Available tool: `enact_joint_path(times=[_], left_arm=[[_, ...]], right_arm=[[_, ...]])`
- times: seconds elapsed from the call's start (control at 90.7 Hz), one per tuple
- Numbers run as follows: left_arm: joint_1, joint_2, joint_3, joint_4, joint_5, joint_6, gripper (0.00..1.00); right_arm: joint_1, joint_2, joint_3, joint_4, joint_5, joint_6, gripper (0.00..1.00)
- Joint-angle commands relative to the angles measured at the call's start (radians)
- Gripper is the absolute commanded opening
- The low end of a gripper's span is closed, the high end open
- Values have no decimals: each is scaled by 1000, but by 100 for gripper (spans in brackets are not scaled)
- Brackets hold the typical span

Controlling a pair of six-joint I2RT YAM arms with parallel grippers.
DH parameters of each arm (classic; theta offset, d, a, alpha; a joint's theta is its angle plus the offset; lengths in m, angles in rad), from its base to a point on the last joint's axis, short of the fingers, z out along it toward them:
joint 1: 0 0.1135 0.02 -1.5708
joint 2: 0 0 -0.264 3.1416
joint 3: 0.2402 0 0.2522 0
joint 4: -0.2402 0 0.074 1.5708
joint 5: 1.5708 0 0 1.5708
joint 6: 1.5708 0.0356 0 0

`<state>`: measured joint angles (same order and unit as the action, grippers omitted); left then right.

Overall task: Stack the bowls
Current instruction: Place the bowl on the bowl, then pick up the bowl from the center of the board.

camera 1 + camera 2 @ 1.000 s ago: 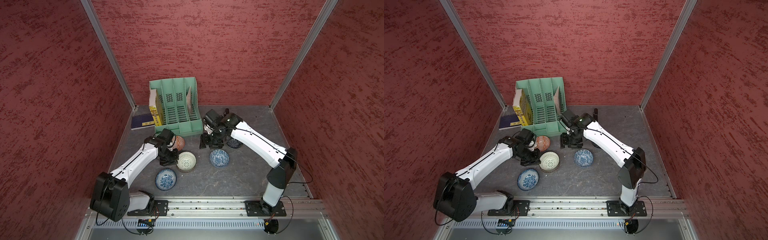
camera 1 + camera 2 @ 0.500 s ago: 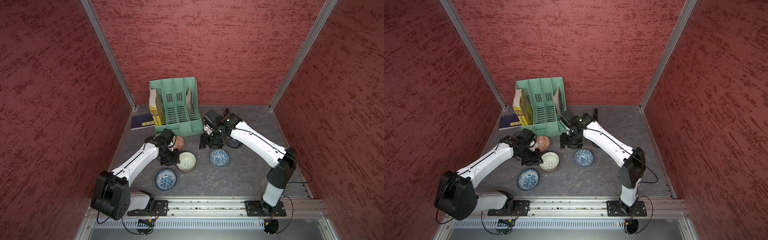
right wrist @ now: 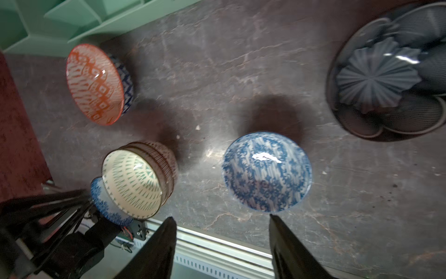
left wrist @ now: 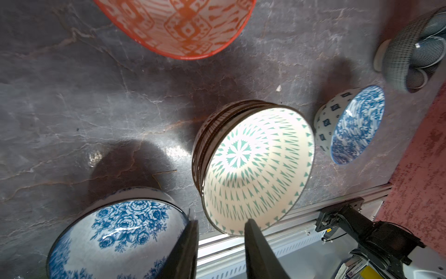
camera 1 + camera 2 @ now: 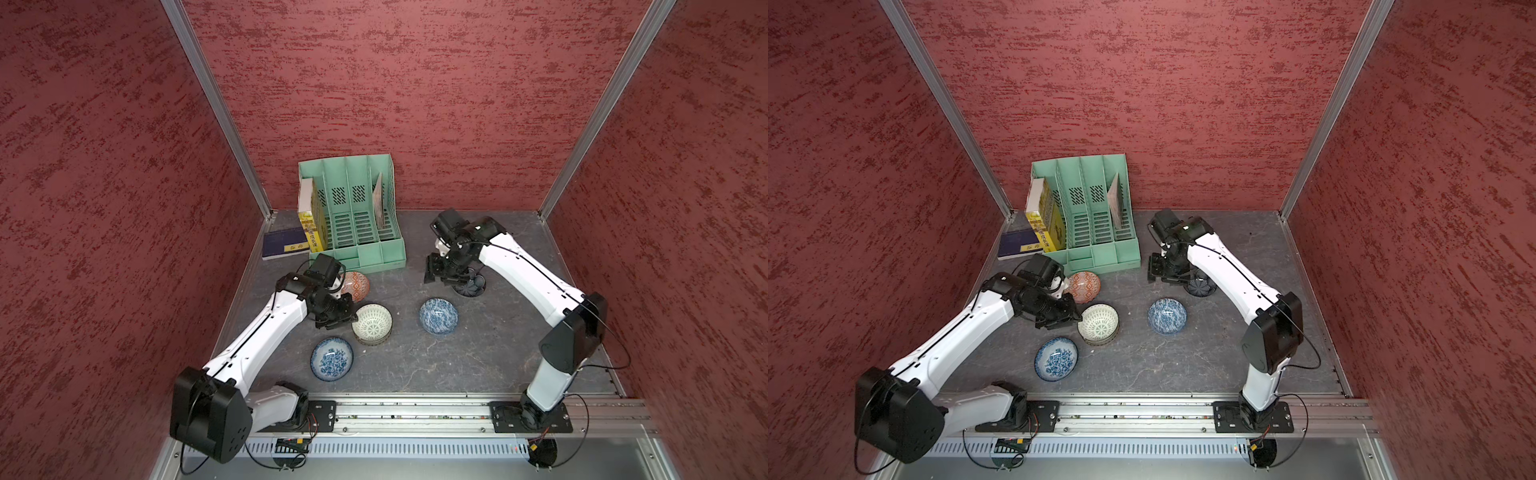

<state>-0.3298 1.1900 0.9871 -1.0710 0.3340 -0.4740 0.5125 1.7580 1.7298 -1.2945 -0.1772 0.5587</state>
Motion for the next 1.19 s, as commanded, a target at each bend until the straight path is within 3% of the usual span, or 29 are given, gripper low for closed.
enact_joint_path(times=[0.0,0.198,0.364,0.683,0.992,1.179], left_arm=[[16,-33,32,-35,-9,16,36],[37,-47,26,-31,-10,25,38],[51,-52,14,-24,-13,31,38],[67,-59,0,-17,-18,35,38],[74,-59,-9,-9,-19,35,38],[80,-55,-11,-5,-20,37,38]], right_arm=[[-107,-44,-77,17,78,-27,64],[-272,-58,-207,92,70,-40,62],[-338,-29,-257,140,51,-51,58],[-386,71,-277,212,26,-56,44],[-417,137,-304,273,16,-55,41],[-428,158,-334,306,5,-62,33]])
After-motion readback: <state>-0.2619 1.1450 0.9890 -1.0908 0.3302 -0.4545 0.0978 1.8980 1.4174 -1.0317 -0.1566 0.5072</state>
